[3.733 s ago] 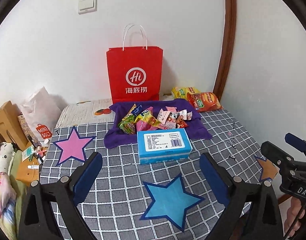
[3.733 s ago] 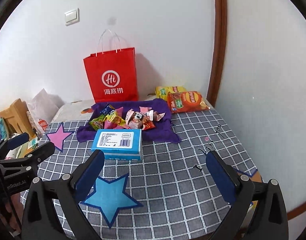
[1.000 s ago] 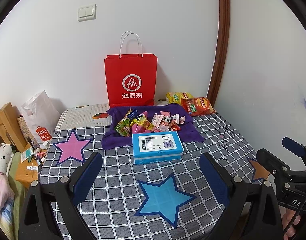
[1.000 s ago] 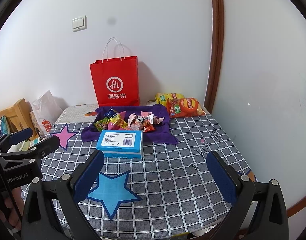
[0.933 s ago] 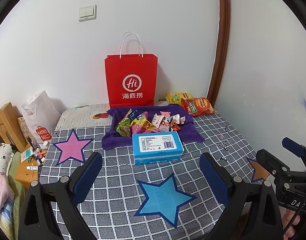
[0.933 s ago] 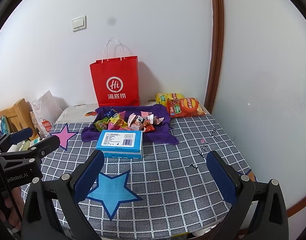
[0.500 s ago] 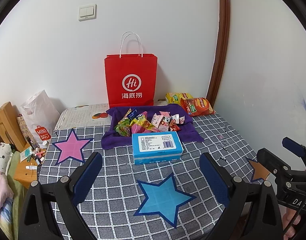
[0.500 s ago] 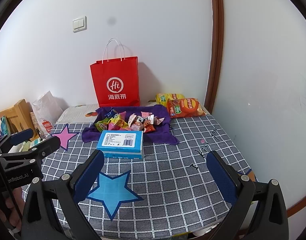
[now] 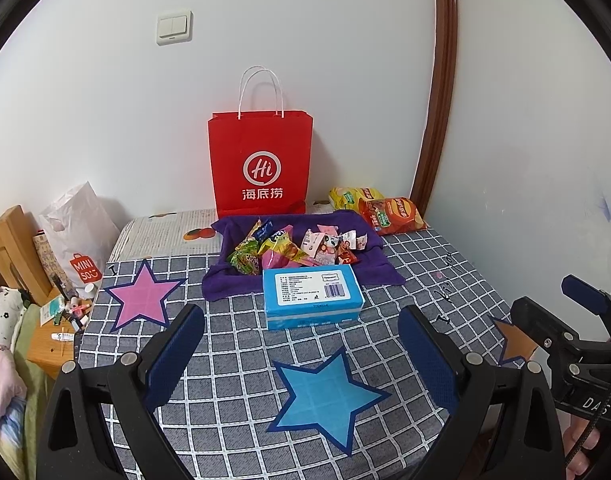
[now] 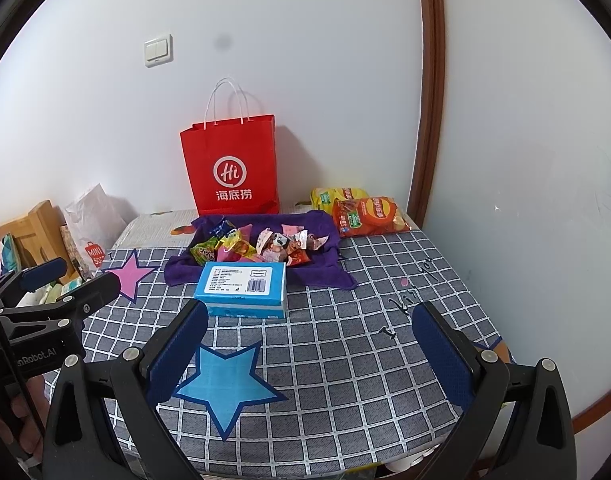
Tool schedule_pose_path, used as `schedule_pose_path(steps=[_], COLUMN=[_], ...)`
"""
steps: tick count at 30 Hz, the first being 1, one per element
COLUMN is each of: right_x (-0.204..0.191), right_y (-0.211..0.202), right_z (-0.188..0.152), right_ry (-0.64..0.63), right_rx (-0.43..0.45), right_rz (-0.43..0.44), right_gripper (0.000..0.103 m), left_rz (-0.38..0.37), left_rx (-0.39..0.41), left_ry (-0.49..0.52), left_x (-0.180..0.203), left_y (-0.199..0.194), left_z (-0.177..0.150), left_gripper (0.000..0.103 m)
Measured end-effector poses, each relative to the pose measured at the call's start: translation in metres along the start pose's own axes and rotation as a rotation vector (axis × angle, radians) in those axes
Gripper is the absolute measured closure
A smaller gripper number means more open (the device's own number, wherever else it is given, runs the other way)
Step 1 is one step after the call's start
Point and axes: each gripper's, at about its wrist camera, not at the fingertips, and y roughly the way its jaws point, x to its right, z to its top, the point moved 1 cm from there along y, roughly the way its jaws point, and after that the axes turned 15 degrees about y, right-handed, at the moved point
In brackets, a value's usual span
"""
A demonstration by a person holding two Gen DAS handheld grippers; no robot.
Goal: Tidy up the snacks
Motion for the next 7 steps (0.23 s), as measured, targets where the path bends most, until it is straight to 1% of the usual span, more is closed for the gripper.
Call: schedule_pose_path(steps=[7], right_x=[-0.001], right_y=[-0.0011], right_z=[-0.0013], right_ry=[0.001], right_rx=[0.003], right_rz=[0.0], right_gripper=[0.002], left_rz=[0.002], left_rx=[-0.001], left_ry=[-0.003], left_x=[0.0024], left_y=[-0.0008], left_z=[0.001], left_gripper=[0.005])
